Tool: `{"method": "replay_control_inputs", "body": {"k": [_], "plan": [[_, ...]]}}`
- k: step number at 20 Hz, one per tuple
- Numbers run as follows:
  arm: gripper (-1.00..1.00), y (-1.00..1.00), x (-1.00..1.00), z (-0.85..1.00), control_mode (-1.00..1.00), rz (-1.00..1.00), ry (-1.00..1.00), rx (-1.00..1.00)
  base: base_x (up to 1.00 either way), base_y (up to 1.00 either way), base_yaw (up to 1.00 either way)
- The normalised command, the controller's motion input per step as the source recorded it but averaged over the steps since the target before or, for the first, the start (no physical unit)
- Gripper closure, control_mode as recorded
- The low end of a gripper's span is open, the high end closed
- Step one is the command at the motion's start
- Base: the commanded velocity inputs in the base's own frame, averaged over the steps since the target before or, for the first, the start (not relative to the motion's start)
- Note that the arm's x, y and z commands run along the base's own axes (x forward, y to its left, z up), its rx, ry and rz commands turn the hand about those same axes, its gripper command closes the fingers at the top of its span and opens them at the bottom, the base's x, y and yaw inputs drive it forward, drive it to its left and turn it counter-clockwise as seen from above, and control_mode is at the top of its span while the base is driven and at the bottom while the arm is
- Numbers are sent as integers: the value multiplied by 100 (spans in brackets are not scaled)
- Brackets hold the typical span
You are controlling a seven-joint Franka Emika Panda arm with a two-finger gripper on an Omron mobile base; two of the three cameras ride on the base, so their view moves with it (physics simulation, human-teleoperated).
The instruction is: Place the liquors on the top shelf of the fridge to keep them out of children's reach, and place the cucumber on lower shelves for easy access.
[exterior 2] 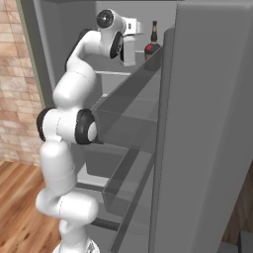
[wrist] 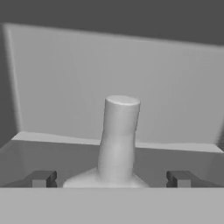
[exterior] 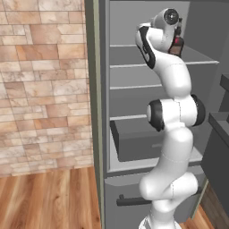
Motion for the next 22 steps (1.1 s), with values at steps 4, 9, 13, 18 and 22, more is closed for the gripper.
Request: {"method": "replay_control_inputs", "body": {"k": [4, 9, 13, 18, 22], "plan": [[-100, 28, -42, 0, -100, -4, 0, -2, 0, 0, 0], [-100, 15, -70, -10, -100, -4, 0, 0, 0, 0, 0], [-100, 9, -72, -26, -100, -4, 0, 0, 0, 0, 0], [-100, 2, -85, -9, -100, -4, -2, 0, 0, 0, 0], [-100, 0, -100, 0, -100, -4, 0, 0, 0, 0, 0]]}}
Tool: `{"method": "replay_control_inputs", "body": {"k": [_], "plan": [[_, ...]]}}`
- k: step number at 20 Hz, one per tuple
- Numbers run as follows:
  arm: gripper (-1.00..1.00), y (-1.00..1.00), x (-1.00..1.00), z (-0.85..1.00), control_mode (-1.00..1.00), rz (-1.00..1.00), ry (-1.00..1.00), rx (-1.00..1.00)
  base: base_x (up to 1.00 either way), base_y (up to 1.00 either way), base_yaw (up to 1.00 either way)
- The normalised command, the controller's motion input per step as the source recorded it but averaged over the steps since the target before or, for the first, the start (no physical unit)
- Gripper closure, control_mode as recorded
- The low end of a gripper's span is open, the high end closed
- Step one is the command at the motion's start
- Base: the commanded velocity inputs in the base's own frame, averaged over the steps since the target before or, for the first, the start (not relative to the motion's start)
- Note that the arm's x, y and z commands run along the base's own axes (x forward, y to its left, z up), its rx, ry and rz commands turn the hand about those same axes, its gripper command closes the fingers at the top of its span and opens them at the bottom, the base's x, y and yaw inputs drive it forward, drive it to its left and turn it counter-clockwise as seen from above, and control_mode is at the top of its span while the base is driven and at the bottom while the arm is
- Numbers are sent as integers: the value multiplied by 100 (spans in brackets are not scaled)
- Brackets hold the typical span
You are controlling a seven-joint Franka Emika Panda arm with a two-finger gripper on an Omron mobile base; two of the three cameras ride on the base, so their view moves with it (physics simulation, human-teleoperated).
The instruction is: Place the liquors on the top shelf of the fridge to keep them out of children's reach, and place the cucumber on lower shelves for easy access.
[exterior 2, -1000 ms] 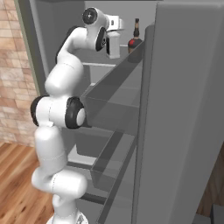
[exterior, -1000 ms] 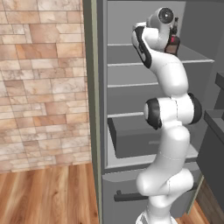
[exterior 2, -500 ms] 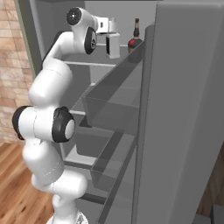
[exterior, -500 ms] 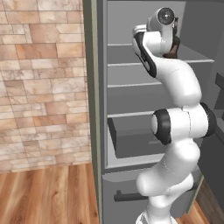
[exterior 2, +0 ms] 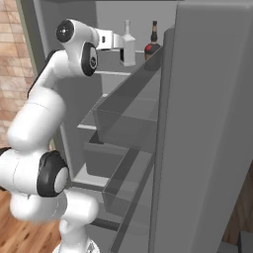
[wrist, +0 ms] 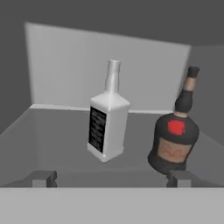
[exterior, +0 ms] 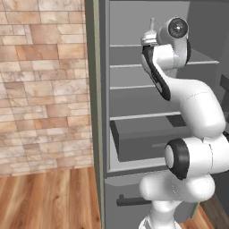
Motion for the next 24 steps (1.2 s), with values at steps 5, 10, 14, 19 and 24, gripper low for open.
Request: {"method": "replay_control_inputs", "body": {"k": [5, 10, 14, 19, 24], "plan": [[-100, 2, -100, -4, -100, -2, 0, 3, 0, 0, 0], [-100, 15, -100, -10, -100, 0, 1, 11, 0, 0, 0], [-100, 21, -100, -18, -100, 0, 1, 19, 0, 0, 0], [-100, 18, -100, -22, -100, 0, 7, 20, 0, 0, 0], [-100, 21, -94, -20, -100, 7, 7, 13, 0, 0, 0]]}}
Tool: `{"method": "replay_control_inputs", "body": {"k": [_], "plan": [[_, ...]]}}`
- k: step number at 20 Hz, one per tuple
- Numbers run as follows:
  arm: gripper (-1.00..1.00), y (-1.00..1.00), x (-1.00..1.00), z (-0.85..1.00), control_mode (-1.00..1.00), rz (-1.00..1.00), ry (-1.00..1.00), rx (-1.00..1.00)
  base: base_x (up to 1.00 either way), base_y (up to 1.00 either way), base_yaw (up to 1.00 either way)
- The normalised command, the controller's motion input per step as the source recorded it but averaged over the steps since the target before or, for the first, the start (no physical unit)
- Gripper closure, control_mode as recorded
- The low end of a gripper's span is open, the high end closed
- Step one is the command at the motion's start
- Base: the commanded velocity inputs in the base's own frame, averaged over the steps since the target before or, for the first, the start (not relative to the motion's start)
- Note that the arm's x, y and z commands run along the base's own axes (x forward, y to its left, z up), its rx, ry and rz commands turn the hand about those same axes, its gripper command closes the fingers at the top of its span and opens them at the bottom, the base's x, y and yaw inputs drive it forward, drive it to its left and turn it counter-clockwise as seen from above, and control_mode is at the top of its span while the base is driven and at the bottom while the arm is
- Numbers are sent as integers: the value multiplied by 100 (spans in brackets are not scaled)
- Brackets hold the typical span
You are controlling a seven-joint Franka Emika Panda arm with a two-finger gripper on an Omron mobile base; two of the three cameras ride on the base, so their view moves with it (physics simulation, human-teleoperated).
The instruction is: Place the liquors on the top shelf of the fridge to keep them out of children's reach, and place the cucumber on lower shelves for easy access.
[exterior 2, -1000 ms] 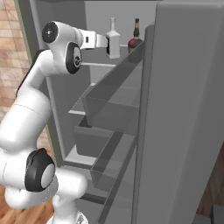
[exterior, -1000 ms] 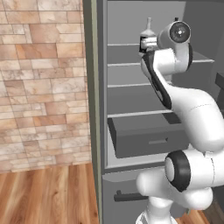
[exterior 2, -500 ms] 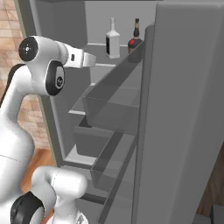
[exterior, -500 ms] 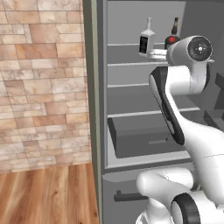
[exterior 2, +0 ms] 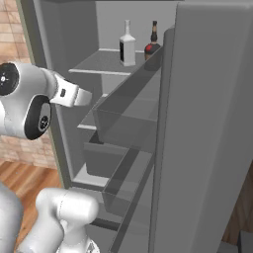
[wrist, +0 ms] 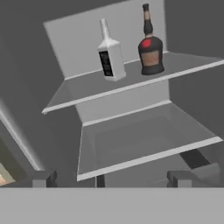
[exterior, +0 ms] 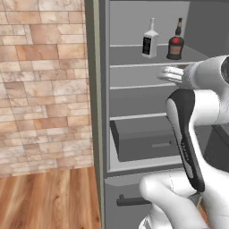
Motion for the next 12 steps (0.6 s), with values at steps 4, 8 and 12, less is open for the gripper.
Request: {"method": "replay_control_inputs", "body": {"k": [4, 8, 12], "plan": [[-100, 21, -78, -8, -100, 12, 0, 0, 0, 0, 0], [-100, 9, -67, 0, -100, 2, 0, -8, 0, 0, 0], [-100, 0, -44, 0, -100, 0, 2, -10, 0, 0, 0]]}}
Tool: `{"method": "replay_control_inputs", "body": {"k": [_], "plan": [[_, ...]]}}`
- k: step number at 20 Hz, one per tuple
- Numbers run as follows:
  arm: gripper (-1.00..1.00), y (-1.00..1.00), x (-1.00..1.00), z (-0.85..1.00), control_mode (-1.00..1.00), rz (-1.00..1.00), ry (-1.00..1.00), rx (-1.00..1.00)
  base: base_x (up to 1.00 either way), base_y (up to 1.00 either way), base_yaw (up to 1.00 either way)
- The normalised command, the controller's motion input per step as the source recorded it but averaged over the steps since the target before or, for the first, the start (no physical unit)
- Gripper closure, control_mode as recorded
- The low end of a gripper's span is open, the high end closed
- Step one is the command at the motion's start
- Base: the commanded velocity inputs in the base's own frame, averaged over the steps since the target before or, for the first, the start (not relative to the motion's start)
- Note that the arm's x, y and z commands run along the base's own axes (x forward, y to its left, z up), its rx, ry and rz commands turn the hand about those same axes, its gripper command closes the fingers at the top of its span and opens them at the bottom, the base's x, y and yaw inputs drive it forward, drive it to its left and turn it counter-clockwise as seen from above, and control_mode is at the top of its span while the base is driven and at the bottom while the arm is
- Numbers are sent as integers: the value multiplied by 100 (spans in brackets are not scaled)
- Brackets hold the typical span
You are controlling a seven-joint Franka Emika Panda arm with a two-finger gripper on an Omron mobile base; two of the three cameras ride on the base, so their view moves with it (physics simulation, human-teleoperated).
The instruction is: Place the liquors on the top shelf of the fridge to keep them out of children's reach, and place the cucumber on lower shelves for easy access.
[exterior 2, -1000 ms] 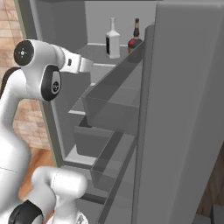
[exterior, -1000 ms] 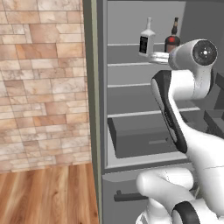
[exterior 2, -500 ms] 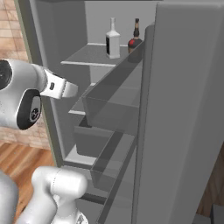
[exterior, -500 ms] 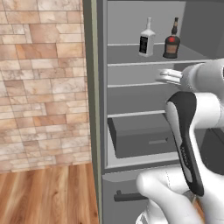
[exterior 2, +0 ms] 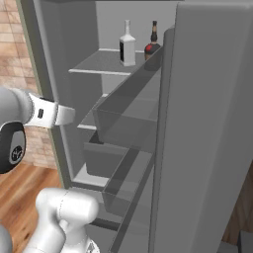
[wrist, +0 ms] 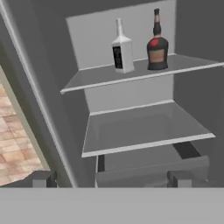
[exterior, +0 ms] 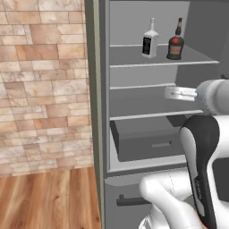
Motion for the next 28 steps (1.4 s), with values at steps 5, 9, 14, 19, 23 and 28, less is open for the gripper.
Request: {"method": "replay_control_inputs", "body": {"k": [5, 9, 14, 19, 23, 28], "plan": [[-100, 0, -44, 1, -100, 0, 1, -8, 0, 0, 0], [-100, 0, -43, 0, -100, 0, 0, -4, 0, 0, 0], [-100, 0, -20, 0, 100, 0, 0, -1, -41, 0, 0], [-100, 0, 0, 0, 100, 0, 0, 0, -98, 3, 14], [-100, 0, 0, 0, 100, 0, 0, 0, -88, 40, 50], [-100, 0, 0, 0, 100, 0, 0, 0, -83, 35, 73]]}}
